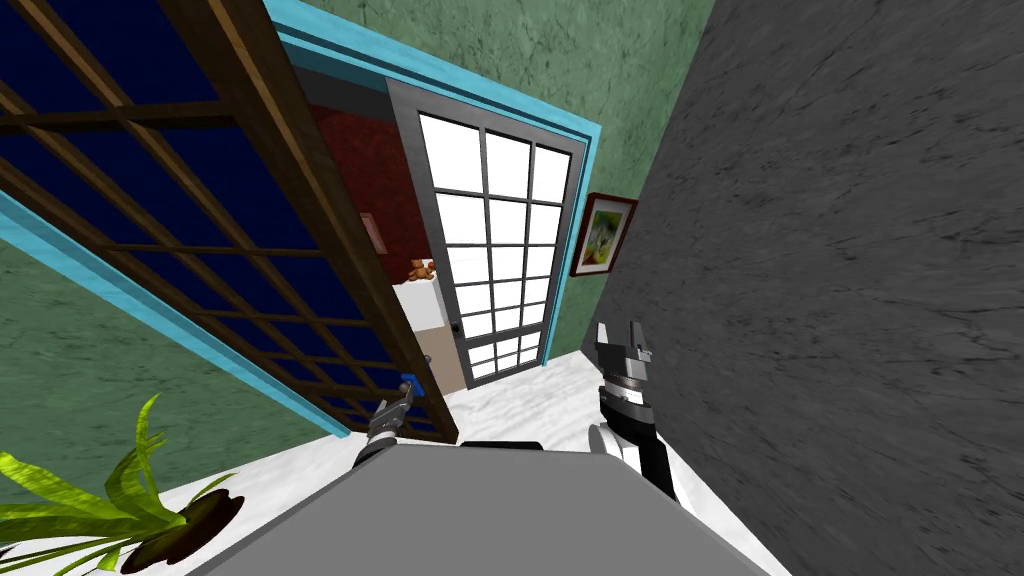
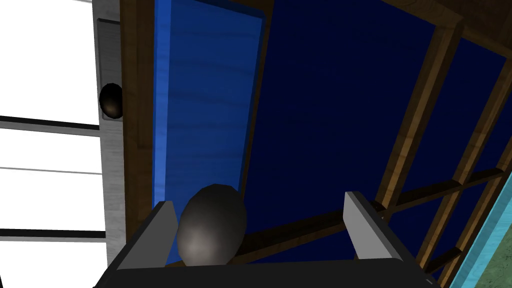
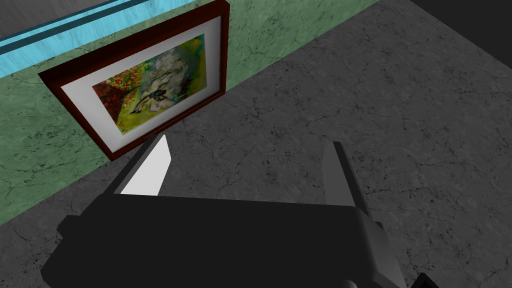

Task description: Pull the door open

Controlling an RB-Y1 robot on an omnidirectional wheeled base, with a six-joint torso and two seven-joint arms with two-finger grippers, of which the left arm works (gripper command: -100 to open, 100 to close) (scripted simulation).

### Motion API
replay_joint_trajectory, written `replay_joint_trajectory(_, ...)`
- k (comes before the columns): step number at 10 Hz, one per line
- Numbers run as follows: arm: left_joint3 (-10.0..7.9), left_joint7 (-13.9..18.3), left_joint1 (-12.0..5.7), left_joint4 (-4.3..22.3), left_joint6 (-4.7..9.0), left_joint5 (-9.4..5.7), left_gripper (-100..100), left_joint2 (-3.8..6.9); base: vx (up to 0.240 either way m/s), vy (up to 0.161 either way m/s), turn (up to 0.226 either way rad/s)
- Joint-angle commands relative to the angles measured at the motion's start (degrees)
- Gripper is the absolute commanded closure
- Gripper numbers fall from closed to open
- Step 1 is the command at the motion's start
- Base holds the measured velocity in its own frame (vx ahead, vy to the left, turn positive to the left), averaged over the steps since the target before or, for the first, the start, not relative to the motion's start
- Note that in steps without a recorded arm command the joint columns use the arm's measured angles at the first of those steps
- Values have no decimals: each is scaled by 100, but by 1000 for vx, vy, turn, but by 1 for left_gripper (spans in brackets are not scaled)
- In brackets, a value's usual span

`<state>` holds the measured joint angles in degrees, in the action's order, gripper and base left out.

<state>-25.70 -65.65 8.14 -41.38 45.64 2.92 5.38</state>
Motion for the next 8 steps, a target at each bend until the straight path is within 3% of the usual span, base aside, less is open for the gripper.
replay_joint_trajectory(1,-133,-3,-23,278,-29,-72,100,139,-43,1,21)
replay_joint_trajectory(7,-133,-3,-23,251,-29,-72,100,139,2,1,0)
replay_joint_trajectory(8,-102,179,19,297,-26,-139,100,167,-29,-6,-18)
